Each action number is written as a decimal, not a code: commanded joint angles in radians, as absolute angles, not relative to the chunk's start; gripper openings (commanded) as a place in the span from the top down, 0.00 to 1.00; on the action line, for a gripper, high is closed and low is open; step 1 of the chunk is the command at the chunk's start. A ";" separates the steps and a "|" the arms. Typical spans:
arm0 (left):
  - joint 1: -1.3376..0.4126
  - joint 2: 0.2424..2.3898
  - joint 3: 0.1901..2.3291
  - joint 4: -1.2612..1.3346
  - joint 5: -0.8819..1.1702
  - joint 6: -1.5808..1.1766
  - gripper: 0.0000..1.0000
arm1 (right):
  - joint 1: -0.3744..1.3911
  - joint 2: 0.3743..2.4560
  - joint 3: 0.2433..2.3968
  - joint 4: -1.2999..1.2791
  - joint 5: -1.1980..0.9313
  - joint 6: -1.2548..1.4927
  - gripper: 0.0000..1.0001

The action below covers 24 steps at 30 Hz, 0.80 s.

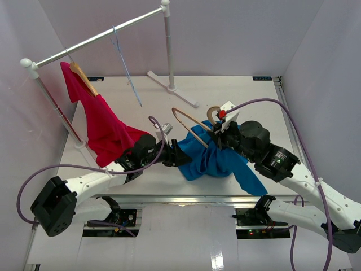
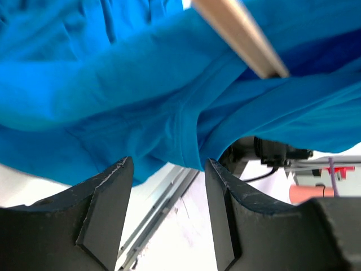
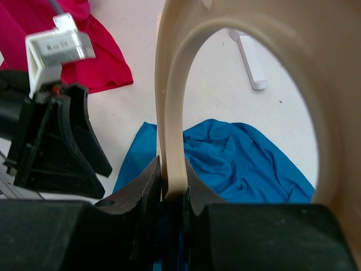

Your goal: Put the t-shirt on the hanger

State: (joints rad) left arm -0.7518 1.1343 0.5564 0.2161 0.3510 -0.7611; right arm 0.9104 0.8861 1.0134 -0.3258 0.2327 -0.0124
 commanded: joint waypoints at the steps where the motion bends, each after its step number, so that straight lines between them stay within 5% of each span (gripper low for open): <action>1: -0.812 1.176 0.616 0.254 0.264 -0.779 0.37 | 0.912 0.879 1.007 -0.216 0.267 0.022 0.92; 24: -1.079 1.391 0.841 -0.053 -0.188 -0.785 0.48 | 0.912 0.820 0.948 -0.209 0.302 0.043 0.92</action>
